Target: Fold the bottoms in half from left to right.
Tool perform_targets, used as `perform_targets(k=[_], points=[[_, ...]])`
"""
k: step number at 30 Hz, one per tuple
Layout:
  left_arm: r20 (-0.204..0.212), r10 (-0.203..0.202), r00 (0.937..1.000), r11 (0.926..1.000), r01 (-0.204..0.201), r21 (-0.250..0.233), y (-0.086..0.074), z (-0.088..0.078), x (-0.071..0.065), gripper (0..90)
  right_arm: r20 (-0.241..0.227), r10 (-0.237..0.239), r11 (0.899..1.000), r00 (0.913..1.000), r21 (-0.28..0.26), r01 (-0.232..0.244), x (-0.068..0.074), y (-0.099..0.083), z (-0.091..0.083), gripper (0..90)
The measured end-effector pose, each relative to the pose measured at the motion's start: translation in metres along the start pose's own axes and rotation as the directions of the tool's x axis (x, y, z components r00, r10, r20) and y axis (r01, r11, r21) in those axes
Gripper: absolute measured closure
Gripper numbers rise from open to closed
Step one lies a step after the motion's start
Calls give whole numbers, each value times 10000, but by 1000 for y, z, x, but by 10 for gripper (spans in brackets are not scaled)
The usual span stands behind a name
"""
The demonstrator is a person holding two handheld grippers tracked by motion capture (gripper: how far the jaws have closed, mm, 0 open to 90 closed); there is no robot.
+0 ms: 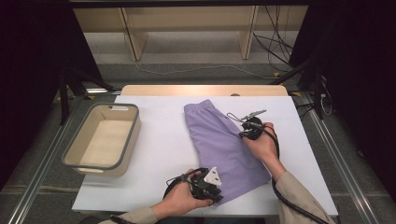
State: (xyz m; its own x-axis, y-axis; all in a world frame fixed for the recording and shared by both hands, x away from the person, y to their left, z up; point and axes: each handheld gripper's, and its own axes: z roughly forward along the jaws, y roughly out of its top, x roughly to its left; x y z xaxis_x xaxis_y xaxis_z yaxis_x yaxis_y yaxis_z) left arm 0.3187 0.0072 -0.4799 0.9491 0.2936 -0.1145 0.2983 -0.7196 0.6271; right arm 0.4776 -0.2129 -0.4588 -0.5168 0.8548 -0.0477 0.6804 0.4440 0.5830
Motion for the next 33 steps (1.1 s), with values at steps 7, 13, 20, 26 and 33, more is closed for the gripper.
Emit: perform_targets(k=[7, 13, 20, 26, 33], points=[[26, -6, 10000, 10000, 5, 29, 0, 0, 1, 733, 415, -120, 9998, 9991, 149, 114, -3, -4, 5, 900], [47, -16, 10000, 10000, 16, -2, 0, 0, 1, 733, 381, -217, 9998, 9990, 35, 216, -2, -1, 1, 756], [9, 12, 10000, 10000, -12, -8, 0, 0, 0, 733, 80, -625, 9978, 9980, -227, 626, 1, -7, -18, 843], [-16, 12, 10000, 10000, -12, -7, 0, 0, 0, 733, -136, -661, 9956, 9977, 657, 668, 3, -22, -19, 900], [-38, 3, 10000, 10000, -3, -26, 0, 0, 0, 731, -113, -502, 9948, 9987, 881, 510, -2, -31, -14, 900]])
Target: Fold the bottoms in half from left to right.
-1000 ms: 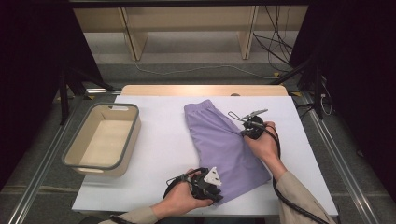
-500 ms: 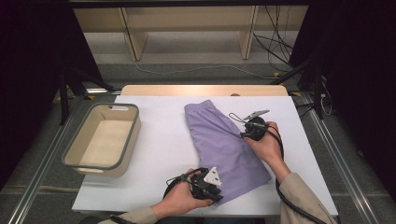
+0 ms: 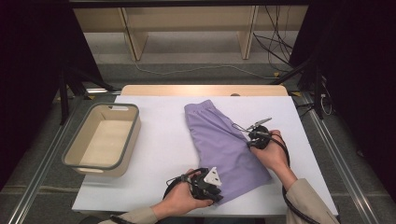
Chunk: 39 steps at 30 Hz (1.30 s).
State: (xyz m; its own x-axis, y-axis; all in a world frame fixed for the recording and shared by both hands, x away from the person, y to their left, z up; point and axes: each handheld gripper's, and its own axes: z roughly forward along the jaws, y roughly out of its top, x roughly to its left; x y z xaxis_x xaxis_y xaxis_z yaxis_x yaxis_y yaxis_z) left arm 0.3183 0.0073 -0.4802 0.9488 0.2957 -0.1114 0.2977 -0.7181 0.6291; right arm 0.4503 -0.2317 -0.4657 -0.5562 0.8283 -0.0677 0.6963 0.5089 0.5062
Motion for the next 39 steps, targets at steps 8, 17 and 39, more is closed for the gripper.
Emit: perform_targets(k=[8, 17, 39], points=[[10, 19, 10000, 10000, -19, -14, -1, 0, -2, 705, -87, 195, 9974, 9998, -691, -201, -2, -2, -14, 816], [-26, 41, 10000, 9999, -41, -101, -1, 0, -3, 677, -609, 330, 9881, 9976, -1481, -417, 4, -17, -30, 690], [-1395, -504, 9889, 9724, 167, -2326, -15, -50, 17, 330, -1248, 625, 9284, 9902, -3568, -1036, 27, -82, -62, 419]])
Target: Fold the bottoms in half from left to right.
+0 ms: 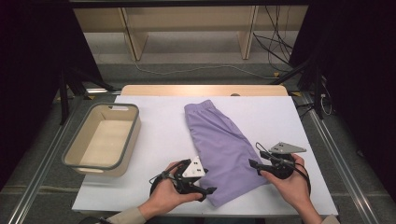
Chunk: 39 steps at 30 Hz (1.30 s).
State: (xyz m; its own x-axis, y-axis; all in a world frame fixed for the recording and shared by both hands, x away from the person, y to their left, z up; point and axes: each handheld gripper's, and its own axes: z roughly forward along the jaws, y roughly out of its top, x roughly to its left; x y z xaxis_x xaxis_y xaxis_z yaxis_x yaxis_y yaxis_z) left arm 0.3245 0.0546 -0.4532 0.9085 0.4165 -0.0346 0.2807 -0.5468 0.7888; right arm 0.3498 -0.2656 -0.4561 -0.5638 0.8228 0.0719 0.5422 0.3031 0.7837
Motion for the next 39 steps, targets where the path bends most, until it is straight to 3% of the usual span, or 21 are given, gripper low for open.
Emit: perform_targets(k=[7, 13, 25, 30, 39], points=[[-709, -634, 9955, 9965, 593, -595, -13, -25, 21, 284, -149, 86, 10000, 9999, 1, -86, 4, -11, -5, 354], [-1244, -1086, 9863, 9926, 1009, -671, -28, -43, 33, 282, -120, -16, 10000, 9999, 77, 17, 8, -15, -7, 339], [-1764, -1711, 9693, 9833, 1566, -932, -46, -64, 45, 283, 109, 22, 9997, 9999, -249, -19, 7, -17, -12, 316], [-1886, -2021, 9610, 9779, 1873, -930, -53, -65, 46, 286, 58, 391, 9983, 9992, -430, -388, 6, -17, -11, 289], [-1743, -2036, 9634, 9778, 1912, -853, -55, -60, 42, 285, -71, 499, 9967, 9987, -638, -502, 4, -17, -12, 276]])
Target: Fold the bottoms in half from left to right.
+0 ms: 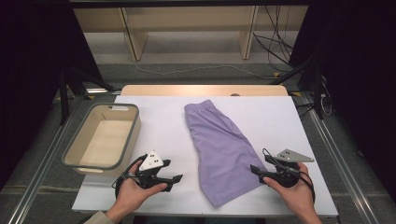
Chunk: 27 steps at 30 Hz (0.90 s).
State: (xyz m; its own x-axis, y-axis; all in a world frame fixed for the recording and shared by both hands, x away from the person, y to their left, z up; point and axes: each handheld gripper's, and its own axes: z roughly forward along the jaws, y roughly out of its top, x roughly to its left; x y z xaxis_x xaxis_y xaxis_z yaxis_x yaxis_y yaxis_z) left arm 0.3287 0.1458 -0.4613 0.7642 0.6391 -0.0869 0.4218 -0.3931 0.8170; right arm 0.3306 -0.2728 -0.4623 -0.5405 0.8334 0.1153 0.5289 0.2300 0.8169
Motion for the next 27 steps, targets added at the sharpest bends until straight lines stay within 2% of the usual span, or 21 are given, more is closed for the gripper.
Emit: perform_targets(k=[6, 10, 14, 21, 27], points=[[-74, 19, 10000, 9993, -22, -375, 1, -1, -1, 287, -74, 17, 9999, 10000, -127, -17, -1, 0, 0, 276], [-289, 41, 9996, 9988, -54, -478, 2, -3, 0, 225, -68, -28, 9999, 10000, -127, 27, -1, 0, 0, 276], [-332, 12, 9994, 9989, -27, -464, 2, -2, 0, 184, -64, -29, 9999, 10000, -167, 28, 0, 0, 0, 276], [-209, -30, 9998, 9971, 14, -756, 2, -1, -2, 156, -84, 71, 9998, 9999, -160, -72, -2, 0, 0, 277], [-109, -127, 9999, 9969, 118, -782, 3, 0, -2, 157, -26, 55, 9997, 10000, -226, -55, -3, 0, 0, 278]])
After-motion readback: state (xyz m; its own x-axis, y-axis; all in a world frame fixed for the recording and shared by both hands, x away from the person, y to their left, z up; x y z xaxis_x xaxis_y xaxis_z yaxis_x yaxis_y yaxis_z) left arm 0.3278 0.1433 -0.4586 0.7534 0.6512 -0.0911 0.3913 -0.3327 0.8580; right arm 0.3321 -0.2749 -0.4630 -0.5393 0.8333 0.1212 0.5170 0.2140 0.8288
